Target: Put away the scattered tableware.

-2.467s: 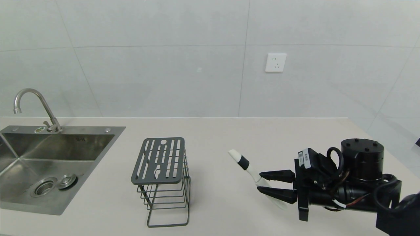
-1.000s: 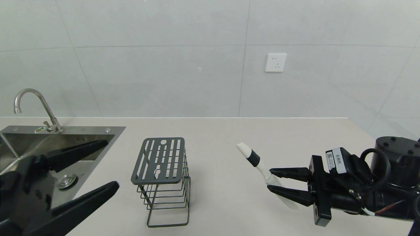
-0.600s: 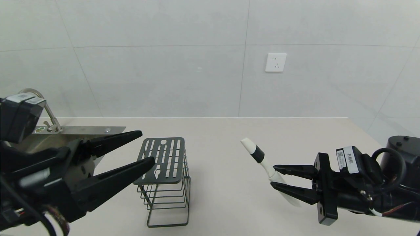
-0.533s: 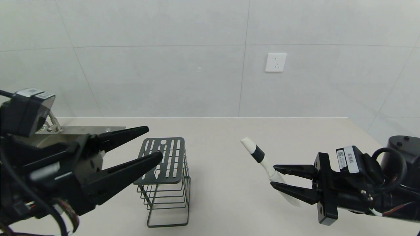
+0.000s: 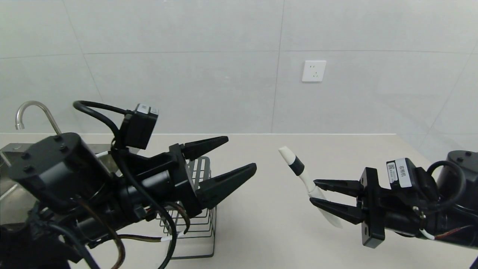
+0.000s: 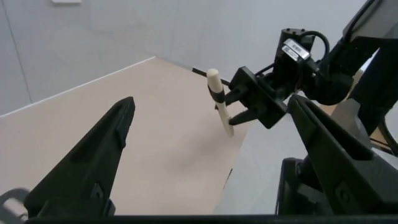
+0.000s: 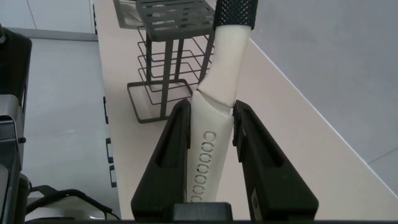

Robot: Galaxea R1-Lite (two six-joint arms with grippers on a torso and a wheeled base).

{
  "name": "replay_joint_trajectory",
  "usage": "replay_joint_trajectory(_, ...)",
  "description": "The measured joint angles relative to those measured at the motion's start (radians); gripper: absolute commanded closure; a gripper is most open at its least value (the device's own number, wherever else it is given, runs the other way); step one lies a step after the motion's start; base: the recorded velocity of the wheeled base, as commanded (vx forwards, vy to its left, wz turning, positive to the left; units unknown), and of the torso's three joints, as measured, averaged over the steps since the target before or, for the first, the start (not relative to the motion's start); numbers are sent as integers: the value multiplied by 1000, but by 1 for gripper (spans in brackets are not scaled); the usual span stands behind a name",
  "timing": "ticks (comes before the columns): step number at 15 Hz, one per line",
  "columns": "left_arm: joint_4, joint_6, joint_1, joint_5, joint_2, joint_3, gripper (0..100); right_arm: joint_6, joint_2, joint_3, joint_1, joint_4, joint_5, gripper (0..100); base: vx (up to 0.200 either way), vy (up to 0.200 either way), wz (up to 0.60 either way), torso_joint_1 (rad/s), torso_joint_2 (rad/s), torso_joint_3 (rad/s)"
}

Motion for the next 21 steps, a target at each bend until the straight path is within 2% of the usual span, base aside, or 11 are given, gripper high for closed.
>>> replay_joint_trajectory(3, -70, -5, -55, 14, 99, -32, 0, 5, 12, -23, 0, 0, -13, 100, 0, 0, 0, 0, 0, 0)
replay_joint_trajectory(7, -80, -5, -92, 15, 165, -104, 0, 13, 21, -62, 1, -1, -20, 100, 0, 0, 0, 0, 0, 0)
replay_joint_trajectory(8, -90, -4, -96, 19, 180, -124, 0, 13, 22, -77, 4, -2, -21, 100, 0, 0, 0, 0, 0, 0)
replay_joint_trajectory(10, -95, -6, -103, 88, 214, -168, 0, 14, 29, -97, 11, -2, -21, 100, 0, 0, 0, 0, 0, 0)
replay_joint_trajectory(12, -113, -7, -118, 110, 245, -204, 0, 15, 40, -118, 13, -1, -21, 100, 0, 0, 0, 0, 0, 0)
replay_joint_trajectory(17, -189, -8, -141, 118, 315, -281, 0, 34, 71, -194, 41, -1, -39, 100, 0, 0, 0, 0, 0, 0)
replay_joint_trajectory(21, -192, -18, -143, 118, 343, -304, 0, 35, 79, -225, 51, -1, -43, 100, 0, 0, 0, 0, 0, 0)
